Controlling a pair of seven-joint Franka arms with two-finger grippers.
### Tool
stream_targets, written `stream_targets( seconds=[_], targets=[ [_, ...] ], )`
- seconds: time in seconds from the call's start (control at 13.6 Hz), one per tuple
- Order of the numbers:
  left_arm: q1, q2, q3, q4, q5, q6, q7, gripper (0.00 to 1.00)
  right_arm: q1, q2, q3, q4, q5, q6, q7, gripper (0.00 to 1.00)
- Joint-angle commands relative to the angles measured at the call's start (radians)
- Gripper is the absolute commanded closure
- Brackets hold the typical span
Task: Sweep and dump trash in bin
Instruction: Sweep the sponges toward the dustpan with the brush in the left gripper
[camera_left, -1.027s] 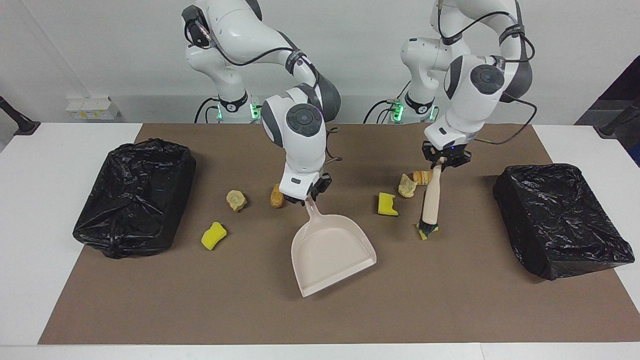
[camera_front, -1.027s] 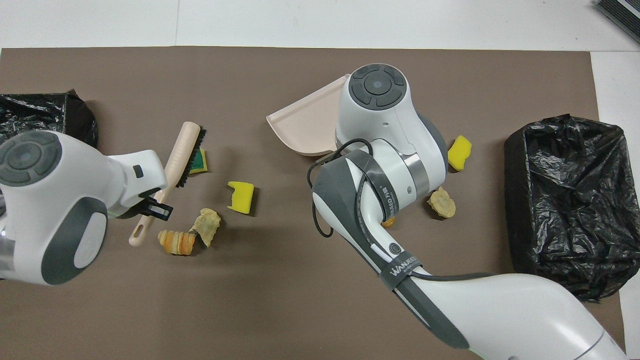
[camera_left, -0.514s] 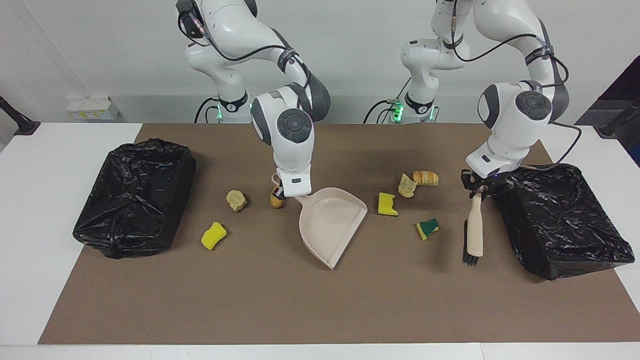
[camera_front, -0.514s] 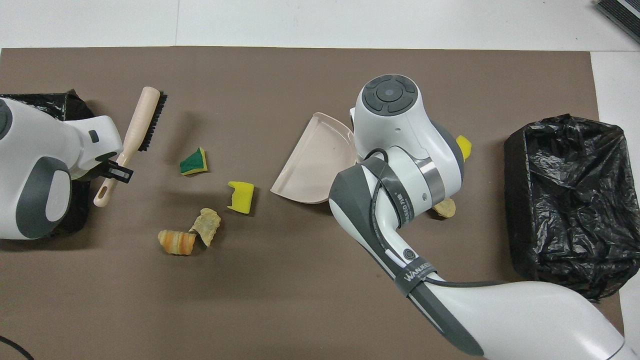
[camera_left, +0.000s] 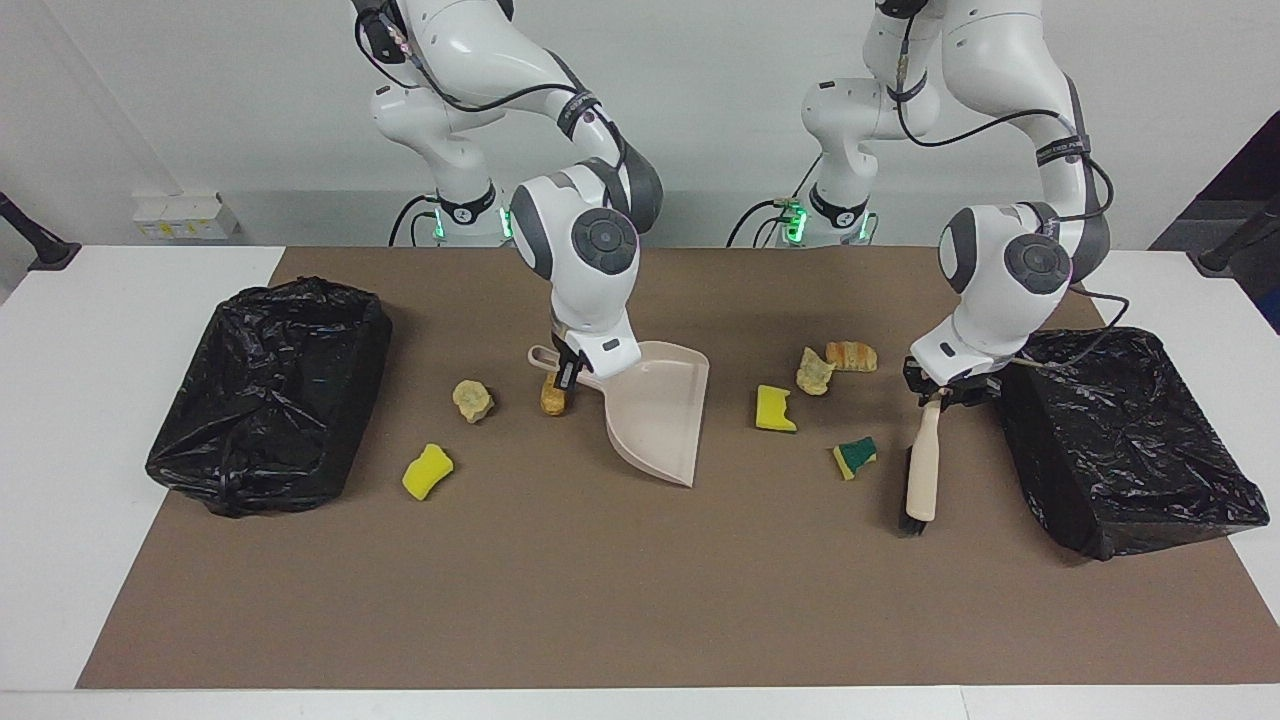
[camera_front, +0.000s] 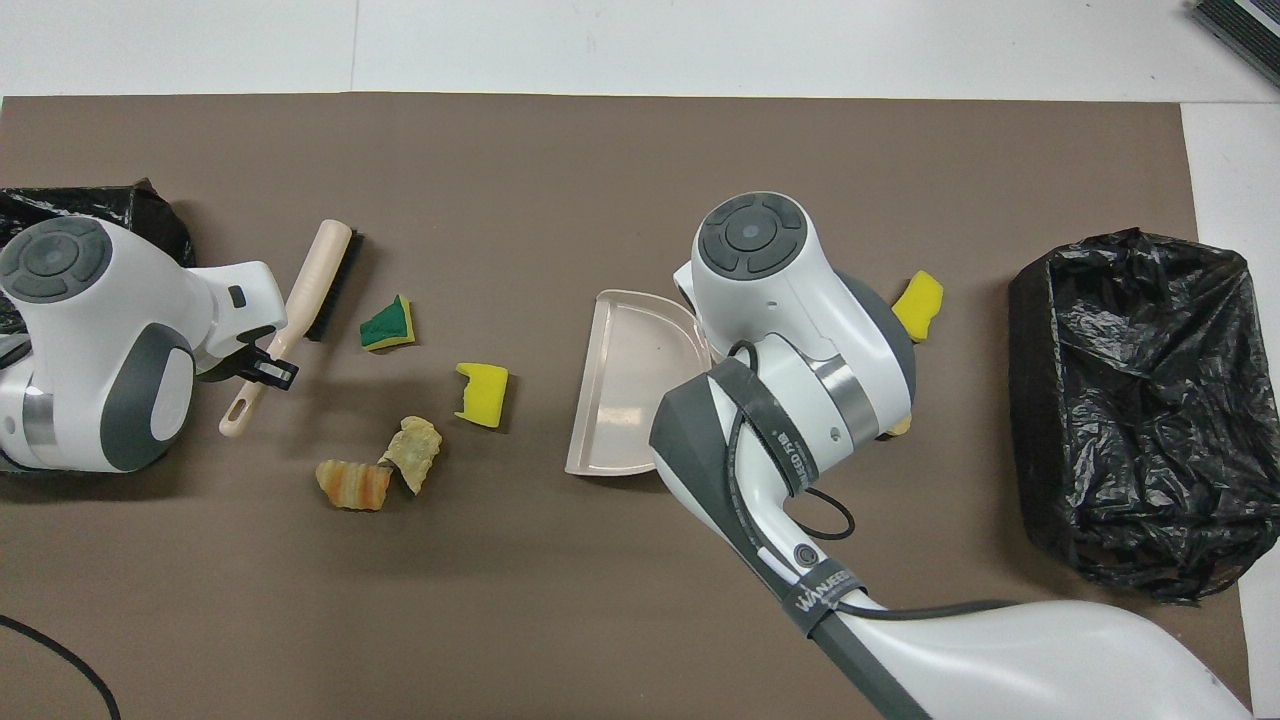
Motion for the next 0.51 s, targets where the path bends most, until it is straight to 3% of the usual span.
stream_targets(
  seconds=[0.0, 0.44],
  targets=[
    [-0.031, -0.071, -0.006, -0.093, 0.016, -0.006, -0.010, 1.00, -0.002, -0.063, 0.004, -0.085, -0.051, 0.006, -0.040, 1.00],
    [-0.183, -0.111, -0.012, -0.130, -0.033, -0.082, -0.244, 1.00, -0.011, -0.063, 0.004, -0.117, -0.051, 0.074, -0.072, 1.00]
  ],
)
